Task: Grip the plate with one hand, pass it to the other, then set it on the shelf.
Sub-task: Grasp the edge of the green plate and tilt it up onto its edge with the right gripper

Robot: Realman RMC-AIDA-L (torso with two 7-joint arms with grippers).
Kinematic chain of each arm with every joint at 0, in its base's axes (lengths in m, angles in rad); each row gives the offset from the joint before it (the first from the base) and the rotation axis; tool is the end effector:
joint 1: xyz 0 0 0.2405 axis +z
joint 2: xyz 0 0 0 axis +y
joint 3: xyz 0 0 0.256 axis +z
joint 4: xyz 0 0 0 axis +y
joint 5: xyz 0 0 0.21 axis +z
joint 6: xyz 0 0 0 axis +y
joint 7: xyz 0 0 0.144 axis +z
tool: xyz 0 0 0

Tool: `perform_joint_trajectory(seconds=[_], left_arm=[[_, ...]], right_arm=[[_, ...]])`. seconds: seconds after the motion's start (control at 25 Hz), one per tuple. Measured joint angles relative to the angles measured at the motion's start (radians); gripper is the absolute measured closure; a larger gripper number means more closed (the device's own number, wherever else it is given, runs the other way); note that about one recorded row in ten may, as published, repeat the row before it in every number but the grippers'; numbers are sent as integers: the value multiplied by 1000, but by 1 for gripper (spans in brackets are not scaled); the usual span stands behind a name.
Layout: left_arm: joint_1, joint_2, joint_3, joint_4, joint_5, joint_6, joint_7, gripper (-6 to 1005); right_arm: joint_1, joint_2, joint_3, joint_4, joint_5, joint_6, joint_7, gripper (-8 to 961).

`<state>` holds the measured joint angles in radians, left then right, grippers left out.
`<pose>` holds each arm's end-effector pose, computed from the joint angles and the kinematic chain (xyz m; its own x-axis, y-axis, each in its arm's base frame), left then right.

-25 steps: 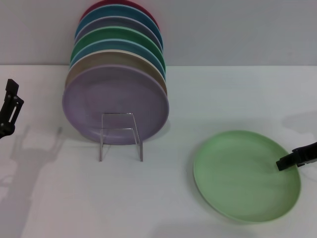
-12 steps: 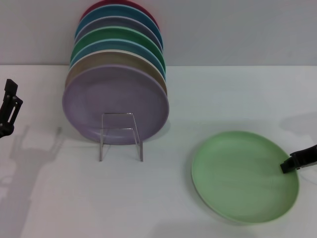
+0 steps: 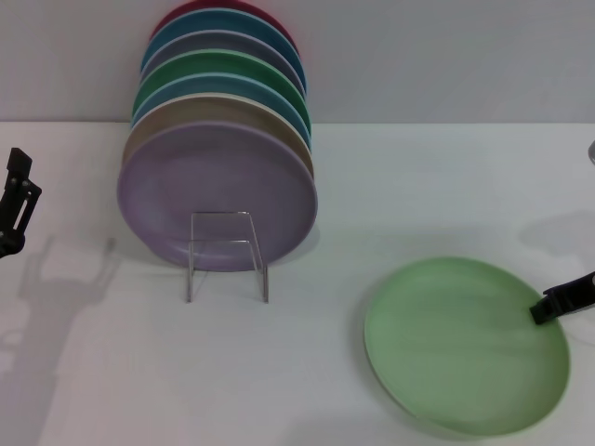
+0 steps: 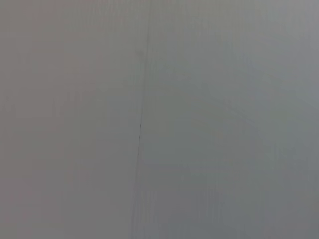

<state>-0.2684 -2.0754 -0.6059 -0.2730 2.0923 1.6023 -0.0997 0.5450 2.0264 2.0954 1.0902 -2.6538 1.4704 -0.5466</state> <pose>-0.3062 0.2641 0.0031 0.5884 -0.3591 0.7245 0.7292 -0.1515 -0.6673 0.2866 0.3553 0.0438 0.3955 -0.9180 -0.0314 -0.8042 -0.3296 -0.4946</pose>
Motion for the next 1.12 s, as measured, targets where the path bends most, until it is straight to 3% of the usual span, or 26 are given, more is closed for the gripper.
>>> perform_joint_trajectory(seconds=[0.2, 0.56, 0.96, 1.12], left_arm=[[2, 0, 0, 0, 0, 5, 0, 156], [3, 2, 0, 0, 0, 8, 0, 156], [11, 2, 0, 0, 0, 32, 0, 156], [12, 2, 0, 0, 0, 35, 0, 156]], right_arm=[[-3, 2, -3, 7, 0, -2, -4, 905], [-64, 44, 5, 200, 10, -15, -40, 920], [-160, 49, -5, 437, 109, -78, -75, 933], [-177, 50, -12, 453, 113, -129, -88, 935]])
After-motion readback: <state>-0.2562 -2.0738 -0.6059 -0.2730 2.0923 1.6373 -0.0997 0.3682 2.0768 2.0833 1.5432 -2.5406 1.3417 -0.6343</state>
